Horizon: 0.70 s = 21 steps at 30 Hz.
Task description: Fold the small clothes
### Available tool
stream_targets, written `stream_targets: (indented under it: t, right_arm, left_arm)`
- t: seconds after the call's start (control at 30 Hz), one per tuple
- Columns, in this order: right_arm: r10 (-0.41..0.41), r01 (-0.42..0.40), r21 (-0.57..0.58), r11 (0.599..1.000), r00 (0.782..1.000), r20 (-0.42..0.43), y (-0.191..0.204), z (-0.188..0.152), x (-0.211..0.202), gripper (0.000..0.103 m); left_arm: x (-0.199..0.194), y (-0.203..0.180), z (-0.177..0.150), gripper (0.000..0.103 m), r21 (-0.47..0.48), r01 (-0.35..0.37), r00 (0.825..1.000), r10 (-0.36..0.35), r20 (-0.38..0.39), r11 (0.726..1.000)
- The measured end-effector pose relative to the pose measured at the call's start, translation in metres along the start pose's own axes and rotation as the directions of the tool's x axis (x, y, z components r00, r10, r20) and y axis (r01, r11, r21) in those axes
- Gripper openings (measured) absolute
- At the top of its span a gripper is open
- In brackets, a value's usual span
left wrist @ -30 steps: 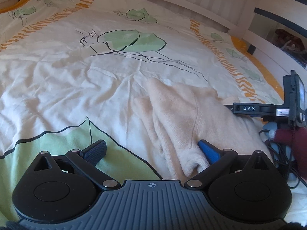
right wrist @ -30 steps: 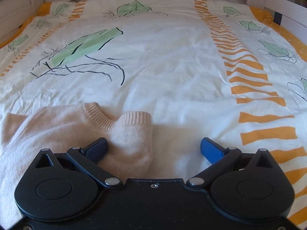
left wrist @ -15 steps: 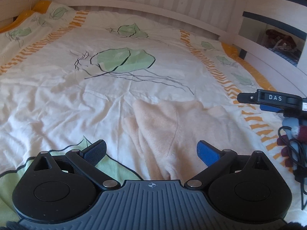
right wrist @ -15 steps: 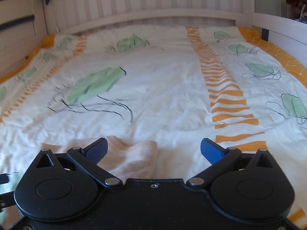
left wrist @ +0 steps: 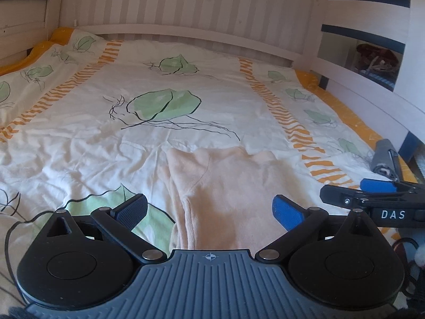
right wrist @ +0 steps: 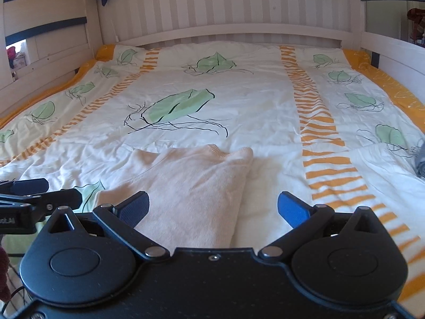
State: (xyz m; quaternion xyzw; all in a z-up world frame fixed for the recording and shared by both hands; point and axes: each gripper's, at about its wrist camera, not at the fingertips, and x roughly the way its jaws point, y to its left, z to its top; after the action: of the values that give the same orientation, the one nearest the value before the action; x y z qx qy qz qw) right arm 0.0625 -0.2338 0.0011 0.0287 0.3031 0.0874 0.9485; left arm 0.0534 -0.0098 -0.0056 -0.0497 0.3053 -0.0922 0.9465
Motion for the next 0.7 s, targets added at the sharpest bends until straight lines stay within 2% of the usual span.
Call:
stream_targets:
  t: [0.13, 0.3, 0.4, 0.53, 0.6, 0.7]
  right_arm:
    - [-0.053, 0.053, -0.017, 0.998, 0.999, 0.008, 0.007, -0.012, -0.016, 0.102]
    - [-0.023, 0.023, -0.008, 1.0, 1.0, -0.018, 0.007, -0.025, -0.031, 0.102]
    - [-0.011, 0.012, 0.026, 1.0, 0.999, -0.039, 0.006, -0.03, -0.035, 0.102]
    - [0.014, -0.011, 0.049, 0.999, 0.999, -0.046, 0.005, -0.036, -0.039, 0.102]
    - [0.018, -0.015, 0.055, 0.998, 0.999, -0.048, 0.005, -0.038, -0.041, 0.102]
    - [0.019, -0.016, 0.062, 0.998, 0.998, -0.06, 0.005, -0.041, -0.042, 0.102]
  left_arm:
    - [-0.009, -0.008, -0.006, 0.102, 0.003, -0.024, 1.0, 0.024, 0.0, 1.0]
    - [-0.017, -0.012, -0.01, 0.102, -0.013, -0.033, 0.999, 0.033, -0.019, 0.999]
    - [-0.022, -0.019, -0.012, 0.102, -0.002, -0.113, 0.993, 0.113, -0.032, 0.994]
    - [-0.029, -0.029, -0.018, 0.102, 0.07, -0.185, 0.983, 0.186, -0.006, 0.98]
    - [-0.031, -0.032, -0.021, 0.102, 0.093, -0.188, 0.982, 0.19, -0.006, 0.978]
    - [-0.029, -0.033, -0.024, 0.102, 0.094, -0.148, 0.987, 0.153, -0.049, 0.985]
